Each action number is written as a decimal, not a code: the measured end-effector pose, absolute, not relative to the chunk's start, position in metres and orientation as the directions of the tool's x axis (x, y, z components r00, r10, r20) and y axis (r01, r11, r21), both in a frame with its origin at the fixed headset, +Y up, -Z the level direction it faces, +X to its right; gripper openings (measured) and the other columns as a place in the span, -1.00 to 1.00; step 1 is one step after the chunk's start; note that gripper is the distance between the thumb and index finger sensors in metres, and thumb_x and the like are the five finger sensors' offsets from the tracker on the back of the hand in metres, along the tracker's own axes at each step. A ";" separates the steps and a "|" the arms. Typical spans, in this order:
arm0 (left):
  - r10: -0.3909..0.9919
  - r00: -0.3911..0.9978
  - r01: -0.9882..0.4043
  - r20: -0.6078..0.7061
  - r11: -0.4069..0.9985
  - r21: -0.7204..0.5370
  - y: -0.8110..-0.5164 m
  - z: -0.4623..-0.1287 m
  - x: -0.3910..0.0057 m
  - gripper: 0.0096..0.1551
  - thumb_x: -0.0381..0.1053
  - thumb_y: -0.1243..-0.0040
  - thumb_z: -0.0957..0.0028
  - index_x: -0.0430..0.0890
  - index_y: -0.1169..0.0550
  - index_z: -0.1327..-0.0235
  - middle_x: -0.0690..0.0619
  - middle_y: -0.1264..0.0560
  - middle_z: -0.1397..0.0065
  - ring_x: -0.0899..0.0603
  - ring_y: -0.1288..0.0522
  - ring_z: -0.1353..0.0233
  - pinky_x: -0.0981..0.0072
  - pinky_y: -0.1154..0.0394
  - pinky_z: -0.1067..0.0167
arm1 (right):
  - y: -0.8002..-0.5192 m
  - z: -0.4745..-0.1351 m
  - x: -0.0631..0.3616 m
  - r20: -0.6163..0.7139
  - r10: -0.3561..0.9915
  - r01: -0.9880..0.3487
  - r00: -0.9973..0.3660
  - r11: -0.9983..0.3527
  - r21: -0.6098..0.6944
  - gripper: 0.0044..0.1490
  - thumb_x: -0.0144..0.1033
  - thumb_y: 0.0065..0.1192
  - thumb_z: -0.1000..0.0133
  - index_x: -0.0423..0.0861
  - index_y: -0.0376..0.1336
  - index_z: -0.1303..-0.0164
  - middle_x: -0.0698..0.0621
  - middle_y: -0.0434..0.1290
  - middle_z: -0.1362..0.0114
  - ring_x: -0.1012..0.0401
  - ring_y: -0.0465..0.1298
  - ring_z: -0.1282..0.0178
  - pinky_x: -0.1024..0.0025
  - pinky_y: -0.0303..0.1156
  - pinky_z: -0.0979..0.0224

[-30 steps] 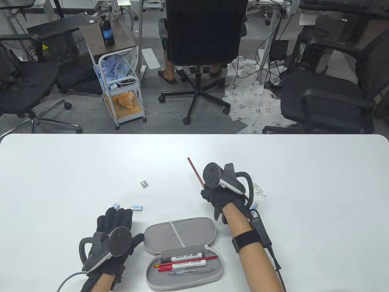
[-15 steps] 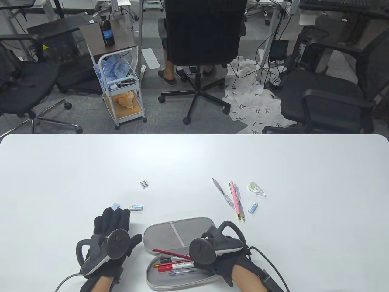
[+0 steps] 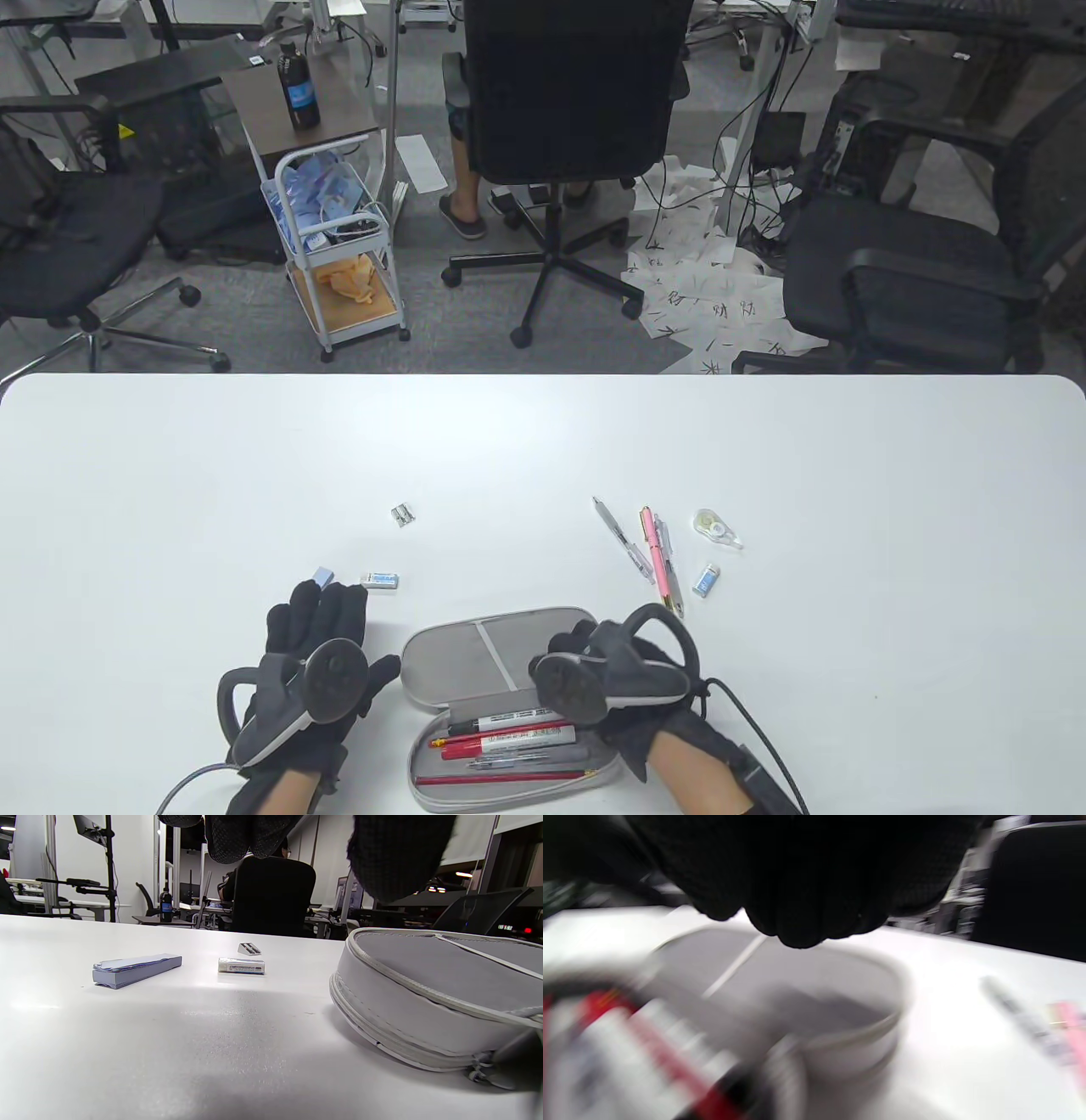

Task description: Pack double-layer zippered pencil case

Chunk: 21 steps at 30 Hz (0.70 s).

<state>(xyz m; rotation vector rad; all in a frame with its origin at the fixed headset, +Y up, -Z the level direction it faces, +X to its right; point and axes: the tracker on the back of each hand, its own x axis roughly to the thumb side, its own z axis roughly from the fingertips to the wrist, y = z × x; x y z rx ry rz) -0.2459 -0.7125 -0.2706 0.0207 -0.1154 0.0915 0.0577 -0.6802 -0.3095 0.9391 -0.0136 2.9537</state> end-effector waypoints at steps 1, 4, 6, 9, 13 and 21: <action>0.092 0.989 -0.094 0.115 0.995 0.015 -0.712 -0.271 -0.246 0.07 0.32 -0.35 -0.08 -0.20 -0.26 -0.71 -0.25 -0.24 -0.72 -0.49 -0.03 -0.65 -0.33 0.06 -0.47 | -0.673 -0.326 0.071 0.500 0.065 -0.088 -0.863 -0.996 -0.021 -0.50 -0.05 0.30 -0.13 0.02 0.41 -0.24 0.04 0.59 -0.25 0.06 0.55 -0.17 0.22 0.52 -0.23; 0.103 0.988 -0.106 0.111 0.994 0.018 -0.712 -0.272 -0.247 0.08 0.31 -0.36 -0.08 -0.21 -0.26 -0.72 -0.26 -0.23 -0.73 -0.49 -0.02 -0.65 -0.33 0.06 -0.46 | -0.663 -0.369 0.097 0.298 0.108 -0.136 -0.949 -0.988 -0.076 -0.52 -0.08 0.35 -0.11 0.03 0.43 -0.22 0.03 0.60 -0.22 0.07 0.55 -0.12 0.25 0.53 -0.19; 0.099 0.990 -0.102 0.105 0.994 0.023 -0.712 -0.272 -0.248 0.07 0.31 -0.35 -0.08 -0.21 -0.25 -0.72 -0.26 -0.23 -0.73 -0.49 -0.01 -0.65 -0.33 0.07 -0.46 | -0.665 -0.402 0.105 0.181 0.046 -0.061 -0.982 -0.995 -0.079 -0.52 -0.08 0.38 -0.09 0.04 0.45 -0.19 0.06 0.61 -0.14 0.13 0.57 -0.03 0.32 0.55 -0.11; 0.075 0.992 -0.078 0.097 0.997 0.025 -0.714 -0.272 -0.247 0.07 0.31 -0.35 -0.09 -0.21 -0.25 -0.72 -0.26 -0.23 -0.73 -0.49 -0.01 -0.65 -0.33 0.07 -0.46 | -0.680 -0.436 0.102 0.100 -0.060 0.061 -0.993 -0.998 0.010 -0.52 -0.03 0.40 -0.08 0.06 0.45 -0.17 0.11 0.62 -0.03 0.23 0.58 0.13 0.46 0.57 0.04; 0.090 0.991 -0.091 0.097 0.996 0.008 -0.716 -0.274 -0.247 0.08 0.32 -0.35 -0.09 -0.21 -0.25 -0.72 -0.26 -0.22 -0.73 -0.49 0.00 -0.65 -0.33 0.07 -0.46 | -0.711 -0.462 0.092 -0.006 -0.086 0.084 -0.996 -0.989 0.118 -0.52 0.02 0.44 -0.05 0.07 0.48 -0.12 0.14 0.62 0.06 0.26 0.56 0.19 0.48 0.56 0.09; 0.096 0.991 -0.097 0.096 0.995 0.007 -0.717 -0.275 -0.248 0.08 0.32 -0.35 -0.09 -0.21 -0.24 -0.72 -0.26 -0.22 -0.73 -0.49 0.01 -0.65 -0.33 0.08 -0.46 | -0.743 -0.478 0.082 -0.003 -0.260 0.246 -0.966 -0.920 0.304 -0.44 0.15 0.44 -0.01 0.05 0.49 -0.10 0.19 0.61 0.12 0.29 0.55 0.22 0.50 0.55 0.12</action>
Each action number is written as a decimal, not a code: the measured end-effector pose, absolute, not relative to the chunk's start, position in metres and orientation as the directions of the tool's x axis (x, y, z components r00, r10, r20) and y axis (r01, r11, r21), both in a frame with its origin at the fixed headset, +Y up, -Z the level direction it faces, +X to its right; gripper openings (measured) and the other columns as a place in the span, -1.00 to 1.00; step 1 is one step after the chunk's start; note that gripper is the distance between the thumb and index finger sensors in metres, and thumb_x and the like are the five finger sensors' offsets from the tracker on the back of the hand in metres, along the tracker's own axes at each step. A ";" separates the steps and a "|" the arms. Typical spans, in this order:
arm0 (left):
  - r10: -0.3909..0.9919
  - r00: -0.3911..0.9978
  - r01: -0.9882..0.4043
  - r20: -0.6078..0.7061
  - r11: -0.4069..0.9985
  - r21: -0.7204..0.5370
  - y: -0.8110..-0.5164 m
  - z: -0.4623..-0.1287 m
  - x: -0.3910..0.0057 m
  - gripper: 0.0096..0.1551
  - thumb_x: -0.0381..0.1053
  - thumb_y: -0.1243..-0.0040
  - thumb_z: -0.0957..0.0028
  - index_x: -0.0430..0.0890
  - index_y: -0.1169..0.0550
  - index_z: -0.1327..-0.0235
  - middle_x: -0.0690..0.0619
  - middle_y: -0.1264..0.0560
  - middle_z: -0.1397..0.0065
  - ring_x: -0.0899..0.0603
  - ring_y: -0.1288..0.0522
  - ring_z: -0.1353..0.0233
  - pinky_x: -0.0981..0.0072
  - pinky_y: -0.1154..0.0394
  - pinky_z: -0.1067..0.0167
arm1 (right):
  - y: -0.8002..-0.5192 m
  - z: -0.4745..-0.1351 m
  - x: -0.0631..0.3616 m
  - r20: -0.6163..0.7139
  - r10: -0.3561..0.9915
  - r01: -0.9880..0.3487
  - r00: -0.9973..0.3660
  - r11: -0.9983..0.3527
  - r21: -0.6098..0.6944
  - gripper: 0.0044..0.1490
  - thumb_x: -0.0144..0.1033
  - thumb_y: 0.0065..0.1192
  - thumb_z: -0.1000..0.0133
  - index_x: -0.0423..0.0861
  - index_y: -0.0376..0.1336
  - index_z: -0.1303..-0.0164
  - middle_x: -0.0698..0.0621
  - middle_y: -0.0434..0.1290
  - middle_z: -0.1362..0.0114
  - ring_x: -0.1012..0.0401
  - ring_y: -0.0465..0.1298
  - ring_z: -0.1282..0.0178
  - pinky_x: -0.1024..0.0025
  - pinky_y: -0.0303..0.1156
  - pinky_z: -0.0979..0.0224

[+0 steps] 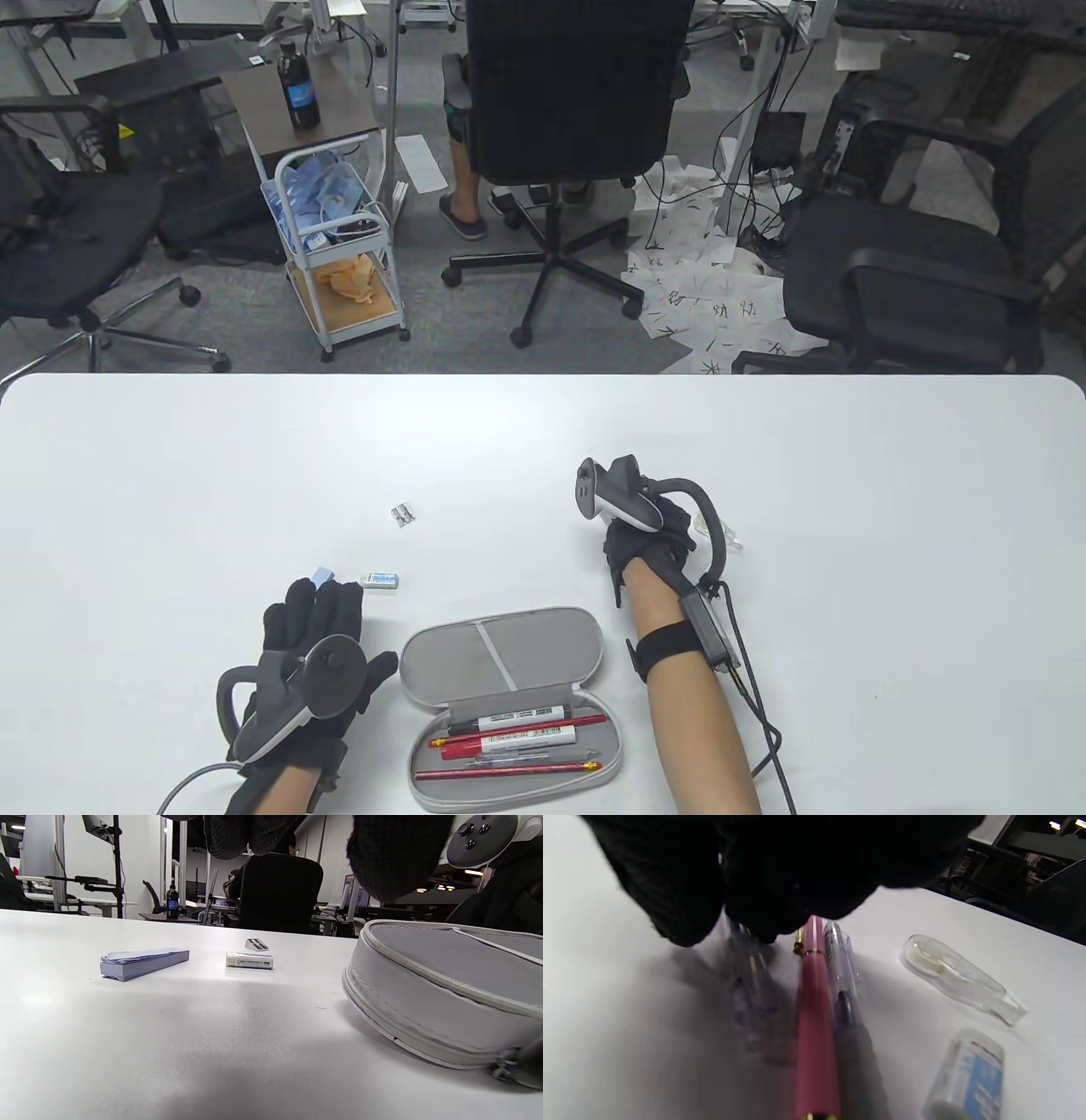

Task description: Pack double-layer zippered pencil case

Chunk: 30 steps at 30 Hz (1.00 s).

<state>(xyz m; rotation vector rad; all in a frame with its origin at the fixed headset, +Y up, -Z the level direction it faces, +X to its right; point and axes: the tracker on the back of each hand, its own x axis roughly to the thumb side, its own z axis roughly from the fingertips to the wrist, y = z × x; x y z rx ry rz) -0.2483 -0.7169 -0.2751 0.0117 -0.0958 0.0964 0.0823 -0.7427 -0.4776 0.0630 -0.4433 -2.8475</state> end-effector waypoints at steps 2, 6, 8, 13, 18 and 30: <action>0.107 0.989 -0.107 0.102 0.994 -0.002 -0.717 -0.276 -0.248 0.07 0.31 -0.35 -0.09 -0.21 -0.24 -0.72 -0.26 -0.21 -0.73 -0.49 0.02 -0.65 -0.33 0.09 -0.46 | -0.745 -0.478 0.083 -0.012 -0.234 0.222 -0.972 -0.935 0.277 -0.46 0.11 0.46 -0.01 0.02 0.51 -0.07 0.18 0.61 0.15 0.28 0.55 0.24 0.49 0.55 0.14; 0.102 0.989 -0.103 0.111 0.995 0.002 -0.717 -0.276 -0.246 0.08 0.31 -0.35 -0.10 -0.21 -0.24 -0.73 -0.26 -0.21 -0.74 -0.49 0.03 -0.65 -0.33 0.10 -0.46 | -0.747 -0.478 0.082 -0.004 -0.228 0.218 -0.974 -0.936 0.278 -0.48 0.10 0.46 -0.04 -0.02 0.52 -0.03 0.19 0.61 0.18 0.29 0.56 0.25 0.49 0.55 0.15; 0.103 0.988 -0.104 0.115 0.995 0.002 -0.716 -0.276 -0.245 0.08 0.31 -0.35 -0.10 -0.21 -0.24 -0.73 -0.26 -0.21 -0.74 -0.49 0.03 -0.65 -0.33 0.10 -0.46 | -0.743 -0.477 0.082 -0.008 -0.244 0.234 -0.970 -0.939 0.254 -0.47 0.13 0.46 -0.03 -0.02 0.52 -0.02 0.21 0.61 0.19 0.31 0.56 0.25 0.51 0.56 0.15; 0.118 0.986 -0.118 0.114 0.993 -0.004 -0.716 -0.277 -0.246 0.08 0.31 -0.34 -0.10 -0.21 -0.24 -0.73 -0.26 -0.20 -0.74 -0.50 0.04 -0.65 -0.33 0.10 -0.46 | -0.696 -0.456 0.087 0.071 0.006 0.003 -0.997 -0.991 0.131 -0.42 0.14 0.43 -0.05 -0.05 0.49 -0.07 0.21 0.60 0.17 0.31 0.57 0.24 0.51 0.57 0.14; 0.120 0.987 -0.121 0.108 0.993 0.001 -0.715 -0.277 -0.248 0.07 0.30 -0.34 -0.11 -0.22 -0.24 -0.73 -0.27 -0.20 -0.74 -0.50 0.04 -0.64 -0.34 0.10 -0.45 | -0.677 -0.384 0.063 0.447 0.099 -0.102 -0.889 -0.995 0.017 -0.42 0.14 0.44 -0.04 -0.04 0.50 -0.07 0.22 0.60 0.18 0.32 0.57 0.24 0.51 0.58 0.15; 0.076 0.989 -0.074 0.126 0.997 -0.013 -0.717 -0.274 -0.241 0.06 0.29 -0.33 -0.11 -0.21 -0.23 -0.73 -0.26 -0.20 -0.74 -0.51 0.04 -0.64 -0.34 0.11 -0.45 | -0.722 -0.269 0.002 0.803 -0.071 0.194 -0.592 -0.979 0.057 -0.45 0.09 0.45 -0.04 -0.02 0.48 -0.10 0.20 0.60 0.12 0.26 0.57 0.16 0.43 0.57 0.05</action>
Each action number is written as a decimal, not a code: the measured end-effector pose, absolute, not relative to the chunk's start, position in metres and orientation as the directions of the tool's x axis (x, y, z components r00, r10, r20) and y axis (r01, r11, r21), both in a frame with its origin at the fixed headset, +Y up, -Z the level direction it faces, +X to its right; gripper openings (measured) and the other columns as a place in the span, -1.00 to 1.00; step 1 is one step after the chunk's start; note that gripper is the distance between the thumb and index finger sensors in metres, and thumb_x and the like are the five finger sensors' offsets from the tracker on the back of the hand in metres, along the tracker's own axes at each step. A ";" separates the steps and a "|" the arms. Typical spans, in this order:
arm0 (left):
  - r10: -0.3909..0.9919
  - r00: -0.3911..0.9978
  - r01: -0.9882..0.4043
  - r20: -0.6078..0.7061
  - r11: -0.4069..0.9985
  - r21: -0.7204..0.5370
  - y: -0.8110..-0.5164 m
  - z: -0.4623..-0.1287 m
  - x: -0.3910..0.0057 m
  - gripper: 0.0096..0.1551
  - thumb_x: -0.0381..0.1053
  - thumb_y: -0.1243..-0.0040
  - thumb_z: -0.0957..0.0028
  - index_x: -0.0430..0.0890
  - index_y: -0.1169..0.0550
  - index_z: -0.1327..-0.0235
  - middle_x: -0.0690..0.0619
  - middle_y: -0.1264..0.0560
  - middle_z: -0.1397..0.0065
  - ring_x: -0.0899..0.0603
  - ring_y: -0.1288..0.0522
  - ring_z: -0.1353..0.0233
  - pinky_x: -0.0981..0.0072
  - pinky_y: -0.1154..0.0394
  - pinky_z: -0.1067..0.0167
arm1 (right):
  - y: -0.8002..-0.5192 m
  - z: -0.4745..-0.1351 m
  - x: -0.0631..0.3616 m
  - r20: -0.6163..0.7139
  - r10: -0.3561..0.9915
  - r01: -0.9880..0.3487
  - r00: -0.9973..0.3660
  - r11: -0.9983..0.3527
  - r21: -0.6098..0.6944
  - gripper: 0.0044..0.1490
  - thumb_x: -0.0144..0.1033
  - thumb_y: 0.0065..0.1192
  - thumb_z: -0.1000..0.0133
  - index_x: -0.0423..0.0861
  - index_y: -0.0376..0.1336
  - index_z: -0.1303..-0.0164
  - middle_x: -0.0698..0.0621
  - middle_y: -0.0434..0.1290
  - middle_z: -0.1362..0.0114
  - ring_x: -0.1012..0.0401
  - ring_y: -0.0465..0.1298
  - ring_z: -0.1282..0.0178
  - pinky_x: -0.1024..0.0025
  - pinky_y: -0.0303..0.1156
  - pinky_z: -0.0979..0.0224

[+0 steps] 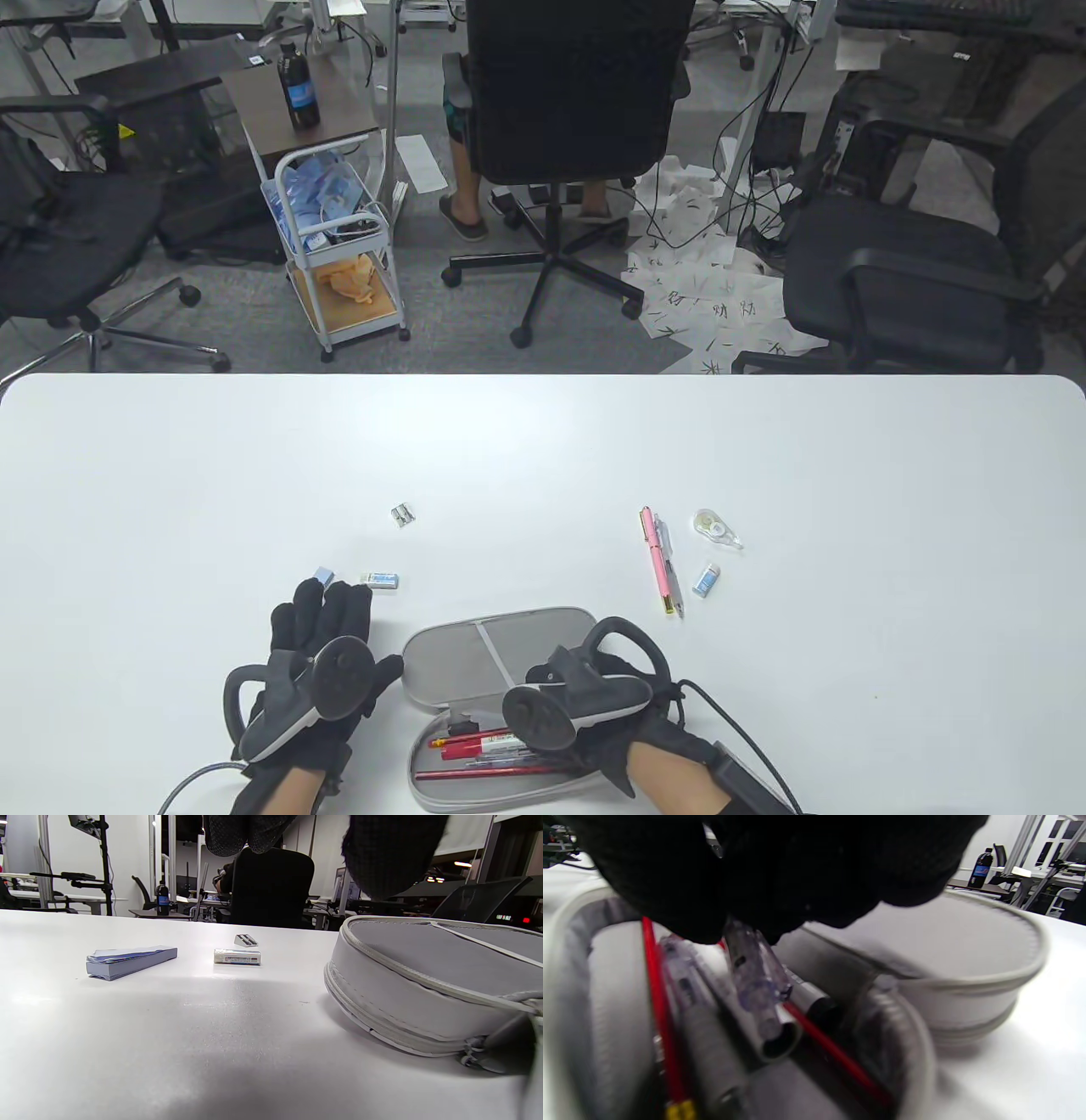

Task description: Pack double-layer zippered pencil case

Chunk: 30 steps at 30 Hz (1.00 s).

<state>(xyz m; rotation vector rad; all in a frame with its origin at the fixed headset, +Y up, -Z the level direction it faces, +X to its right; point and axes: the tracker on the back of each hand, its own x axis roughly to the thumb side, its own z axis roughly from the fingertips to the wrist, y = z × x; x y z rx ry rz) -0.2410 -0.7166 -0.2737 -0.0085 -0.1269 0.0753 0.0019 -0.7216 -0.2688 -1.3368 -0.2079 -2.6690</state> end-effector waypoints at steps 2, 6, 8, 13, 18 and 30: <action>0.078 0.988 -0.077 0.134 0.997 -0.016 -0.716 -0.274 -0.241 0.05 0.28 -0.33 -0.12 -0.21 -0.23 -0.73 -0.27 -0.19 -0.74 -0.50 0.04 -0.64 -0.34 0.10 -0.45 | -0.724 -0.262 -0.002 0.808 -0.079 0.202 -0.584 -0.978 0.050 -0.45 0.09 0.44 -0.05 -0.02 0.48 -0.11 0.20 0.60 0.12 0.25 0.57 0.15 0.43 0.57 0.05; 0.082 0.988 -0.081 0.134 0.997 -0.012 -0.717 -0.274 -0.241 0.05 0.28 -0.33 -0.12 -0.21 -0.23 -0.73 -0.26 -0.19 -0.74 -0.51 0.05 -0.64 -0.34 0.11 -0.45 | -0.729 -0.256 -0.006 0.815 -0.069 0.200 -0.575 -0.978 0.059 -0.47 0.08 0.42 -0.05 0.01 0.47 -0.11 0.21 0.60 0.11 0.26 0.57 0.15 0.43 0.57 0.05; 0.083 0.987 -0.082 0.134 0.997 -0.016 -0.717 -0.274 -0.241 0.05 0.28 -0.33 -0.12 -0.21 -0.23 -0.73 -0.27 -0.19 -0.74 -0.51 0.05 -0.64 -0.34 0.11 -0.45 | -0.730 -0.256 -0.006 0.816 -0.042 0.189 -0.576 -0.979 0.082 -0.47 0.10 0.40 -0.06 0.02 0.47 -0.12 0.20 0.60 0.11 0.25 0.58 0.15 0.43 0.57 0.04; 0.084 0.988 -0.082 0.130 0.996 -0.017 -0.717 -0.274 -0.241 0.05 0.28 -0.33 -0.12 -0.21 -0.22 -0.73 -0.26 -0.19 -0.74 -0.51 0.05 -0.64 -0.35 0.10 -0.45 | -0.705 -0.290 0.019 0.707 -0.002 0.056 -0.708 -0.997 0.053 -0.45 0.12 0.33 -0.08 0.07 0.44 -0.18 0.20 0.61 0.01 0.23 0.59 0.07 0.39 0.58 -0.03; 0.093 0.988 -0.092 0.125 0.996 -0.015 -0.717 -0.274 -0.243 0.03 0.27 -0.32 -0.14 -0.19 -0.22 -0.73 -0.25 -0.17 -0.75 -0.50 0.06 -0.64 -0.34 0.11 -0.45 | -0.665 -0.372 0.091 0.333 0.158 -0.178 -0.930 -0.984 -0.030 -0.53 0.02 0.40 -0.08 0.09 0.46 -0.16 0.18 0.61 0.03 0.23 0.59 0.09 0.40 0.58 -0.01; 0.142 0.981 -0.139 0.129 0.990 -0.037 -0.719 -0.277 -0.247 0.04 0.27 -0.32 -0.14 -0.19 -0.20 -0.74 -0.24 -0.16 -0.76 -0.49 0.09 -0.64 -0.34 0.12 -0.45 | -0.705 -0.497 0.143 -0.265 0.022 -0.068 -0.964 -0.984 0.166 -0.52 0.14 0.49 0.01 0.14 0.51 -0.03 0.26 0.56 0.25 0.33 0.54 0.25 0.48 0.56 0.10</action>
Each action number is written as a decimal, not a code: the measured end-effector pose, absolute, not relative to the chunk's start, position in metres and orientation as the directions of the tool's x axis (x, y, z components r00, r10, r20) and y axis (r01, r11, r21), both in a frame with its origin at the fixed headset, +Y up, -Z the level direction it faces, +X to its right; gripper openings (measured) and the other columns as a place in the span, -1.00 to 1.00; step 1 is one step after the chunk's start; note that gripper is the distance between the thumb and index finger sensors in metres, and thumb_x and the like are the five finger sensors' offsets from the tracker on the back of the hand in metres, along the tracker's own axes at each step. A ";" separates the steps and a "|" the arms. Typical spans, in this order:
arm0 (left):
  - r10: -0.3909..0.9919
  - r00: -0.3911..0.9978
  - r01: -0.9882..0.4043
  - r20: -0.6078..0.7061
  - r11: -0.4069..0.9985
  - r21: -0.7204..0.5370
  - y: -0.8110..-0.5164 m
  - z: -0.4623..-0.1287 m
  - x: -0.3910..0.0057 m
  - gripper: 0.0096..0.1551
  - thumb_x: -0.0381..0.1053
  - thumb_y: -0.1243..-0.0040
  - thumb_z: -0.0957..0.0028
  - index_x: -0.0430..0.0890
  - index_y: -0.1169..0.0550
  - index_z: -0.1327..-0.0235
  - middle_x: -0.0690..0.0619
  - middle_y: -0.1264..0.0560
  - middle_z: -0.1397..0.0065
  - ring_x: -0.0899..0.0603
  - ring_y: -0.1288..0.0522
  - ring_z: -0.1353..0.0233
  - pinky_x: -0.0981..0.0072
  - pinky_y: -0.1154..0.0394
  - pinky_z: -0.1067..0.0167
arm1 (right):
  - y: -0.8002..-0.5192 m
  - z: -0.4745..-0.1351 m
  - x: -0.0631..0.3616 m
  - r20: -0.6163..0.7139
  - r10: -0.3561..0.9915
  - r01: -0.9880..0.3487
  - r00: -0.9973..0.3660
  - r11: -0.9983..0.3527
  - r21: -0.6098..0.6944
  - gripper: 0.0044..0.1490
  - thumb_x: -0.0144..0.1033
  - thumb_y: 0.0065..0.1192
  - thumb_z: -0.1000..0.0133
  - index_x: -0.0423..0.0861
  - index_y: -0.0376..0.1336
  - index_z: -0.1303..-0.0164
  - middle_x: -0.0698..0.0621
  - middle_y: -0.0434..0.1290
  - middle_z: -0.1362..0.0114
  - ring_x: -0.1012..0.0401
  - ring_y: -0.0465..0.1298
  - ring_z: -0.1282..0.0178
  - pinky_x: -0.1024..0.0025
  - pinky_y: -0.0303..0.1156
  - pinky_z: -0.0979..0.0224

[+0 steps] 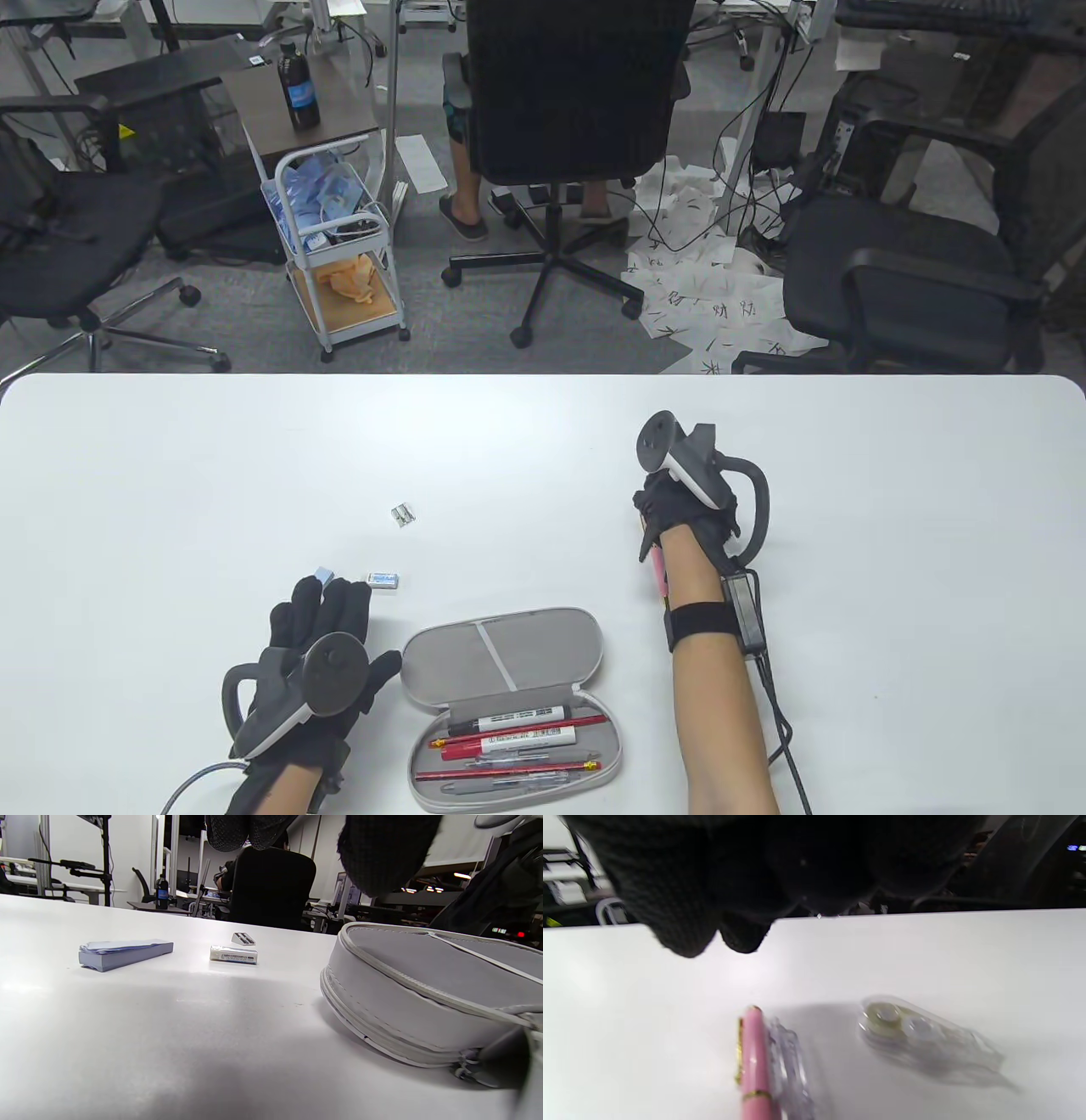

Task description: Pack double-layer zippered pencil case

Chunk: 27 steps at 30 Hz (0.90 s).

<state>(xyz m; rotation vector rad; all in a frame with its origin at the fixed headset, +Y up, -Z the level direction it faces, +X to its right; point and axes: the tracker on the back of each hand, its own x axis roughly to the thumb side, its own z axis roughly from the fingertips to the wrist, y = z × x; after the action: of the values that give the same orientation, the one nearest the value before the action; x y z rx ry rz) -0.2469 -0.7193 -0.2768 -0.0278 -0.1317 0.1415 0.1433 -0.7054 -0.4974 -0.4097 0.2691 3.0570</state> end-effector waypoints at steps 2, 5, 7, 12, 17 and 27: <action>0.144 0.981 -0.139 0.130 0.989 -0.043 -0.720 -0.277 -0.247 0.05 0.27 -0.32 -0.14 -0.19 -0.20 -0.74 -0.25 -0.15 -0.76 -0.49 0.10 -0.64 -0.34 0.13 -0.45 | -0.716 -0.502 0.145 -0.282 0.014 -0.068 -0.959 -0.981 0.182 -0.47 0.16 0.50 0.03 0.13 0.50 -0.07 0.26 0.55 0.24 0.33 0.53 0.23 0.47 0.55 0.09; 0.151 0.980 -0.146 0.132 0.988 -0.043 -0.719 -0.277 -0.247 0.05 0.27 -0.32 -0.14 -0.19 -0.20 -0.74 -0.25 -0.14 -0.76 -0.49 0.11 -0.64 -0.33 0.14 -0.45 | -0.728 -0.506 0.143 -0.278 -0.039 -0.017 -0.960 -0.981 0.194 -0.42 0.19 0.49 0.05 0.12 0.49 -0.10 0.27 0.55 0.24 0.32 0.53 0.22 0.47 0.55 0.07; 0.157 0.978 -0.152 0.135 0.987 -0.043 -0.719 -0.277 -0.247 0.05 0.27 -0.32 -0.14 -0.20 -0.19 -0.75 -0.25 -0.14 -0.76 -0.49 0.11 -0.64 -0.33 0.14 -0.45 | -0.732 -0.507 0.142 -0.278 -0.067 0.013 -0.958 -0.981 0.191 -0.41 0.22 0.48 0.05 0.12 0.49 -0.09 0.27 0.55 0.24 0.33 0.53 0.22 0.47 0.55 0.07; 0.161 0.977 -0.157 0.138 0.987 -0.042 -0.719 -0.278 -0.247 0.04 0.27 -0.32 -0.15 -0.19 -0.20 -0.75 -0.25 -0.14 -0.76 -0.48 0.12 -0.64 -0.32 0.14 -0.45 | -0.738 -0.507 0.134 -0.251 -0.079 0.039 -0.965 -0.987 0.158 -0.43 0.24 0.47 0.05 0.12 0.51 -0.05 0.28 0.55 0.26 0.33 0.53 0.25 0.48 0.55 0.10; 0.167 0.975 -0.162 0.144 0.986 -0.045 -0.720 -0.278 -0.247 0.05 0.27 -0.32 -0.15 -0.19 -0.19 -0.75 -0.24 -0.14 -0.76 -0.48 0.12 -0.64 -0.31 0.14 -0.45 | -0.746 -0.507 0.134 -0.257 -0.086 0.039 -0.963 -0.982 0.183 -0.42 0.23 0.46 0.04 0.11 0.50 -0.06 0.28 0.55 0.26 0.33 0.53 0.24 0.49 0.55 0.10; 0.172 0.973 -0.164 0.154 0.984 -0.063 -0.722 -0.280 -0.244 0.05 0.27 -0.31 -0.15 -0.19 -0.18 -0.75 -0.25 -0.13 -0.77 -0.48 0.12 -0.64 -0.31 0.14 -0.45 | -0.748 -0.508 0.131 -0.247 -0.089 0.044 -0.965 -0.982 0.181 -0.44 0.22 0.46 0.03 0.12 0.49 -0.07 0.28 0.55 0.22 0.33 0.53 0.21 0.49 0.55 0.07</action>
<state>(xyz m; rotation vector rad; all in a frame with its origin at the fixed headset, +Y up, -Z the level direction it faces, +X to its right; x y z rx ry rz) -0.2442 -0.7224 -0.2795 -0.0499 -0.1596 0.1697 0.1312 -0.7479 -0.5081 -0.4116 0.2808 3.1700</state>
